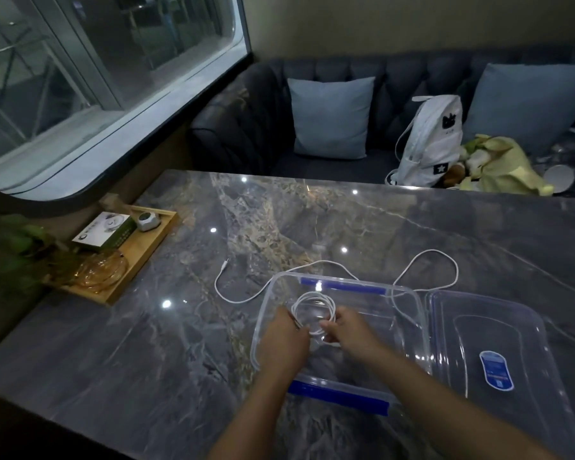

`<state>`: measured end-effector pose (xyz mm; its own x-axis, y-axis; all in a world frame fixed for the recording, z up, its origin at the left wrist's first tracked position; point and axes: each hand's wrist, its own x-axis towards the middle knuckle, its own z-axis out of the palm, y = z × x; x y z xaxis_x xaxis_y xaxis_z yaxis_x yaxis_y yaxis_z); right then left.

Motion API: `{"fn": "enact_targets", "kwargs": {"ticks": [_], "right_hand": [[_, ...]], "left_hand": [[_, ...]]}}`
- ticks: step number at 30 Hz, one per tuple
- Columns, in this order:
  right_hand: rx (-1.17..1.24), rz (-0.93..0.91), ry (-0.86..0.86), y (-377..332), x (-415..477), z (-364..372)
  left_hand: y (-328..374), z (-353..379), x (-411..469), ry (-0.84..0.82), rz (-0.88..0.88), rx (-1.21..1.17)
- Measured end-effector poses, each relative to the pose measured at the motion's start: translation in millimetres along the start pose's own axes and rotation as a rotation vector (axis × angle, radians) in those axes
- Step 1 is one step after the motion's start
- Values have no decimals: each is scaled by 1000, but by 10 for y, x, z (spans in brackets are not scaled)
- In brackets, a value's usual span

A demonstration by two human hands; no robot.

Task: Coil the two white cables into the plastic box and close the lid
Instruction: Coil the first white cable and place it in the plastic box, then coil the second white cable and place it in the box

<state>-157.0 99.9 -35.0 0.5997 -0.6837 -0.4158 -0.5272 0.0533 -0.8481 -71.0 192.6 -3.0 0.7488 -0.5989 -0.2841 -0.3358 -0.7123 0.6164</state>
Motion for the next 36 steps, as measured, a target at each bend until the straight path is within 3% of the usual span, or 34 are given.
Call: {"fn": "enact_targets", "kwargs": {"ticks": [7, 13, 21, 23, 28, 33, 36], "right_hand": [[-97, -59, 7, 4, 145, 152], [-545, -31, 84, 80, 193, 183], [-691, -33, 74, -6, 226, 15], [-700, -44, -16, -153, 218, -89], [-785, -298, -239, -674, 183, -290], [-713, -429, -191, -1156, 401, -230], [-803, -424, -154, -1295, 657, -24]], "left_hand": [[-84, 39, 165, -84, 32, 121], [-142, 108, 223, -168, 80, 340], [-55, 2, 279, -202, 175, 317], [49, -124, 293, -183, 245, 263], [226, -583, 512, -58, 359, 135], [121, -891, 907, 66, 413, 141], [-60, -968, 1158, 67, 401, 173]]}}
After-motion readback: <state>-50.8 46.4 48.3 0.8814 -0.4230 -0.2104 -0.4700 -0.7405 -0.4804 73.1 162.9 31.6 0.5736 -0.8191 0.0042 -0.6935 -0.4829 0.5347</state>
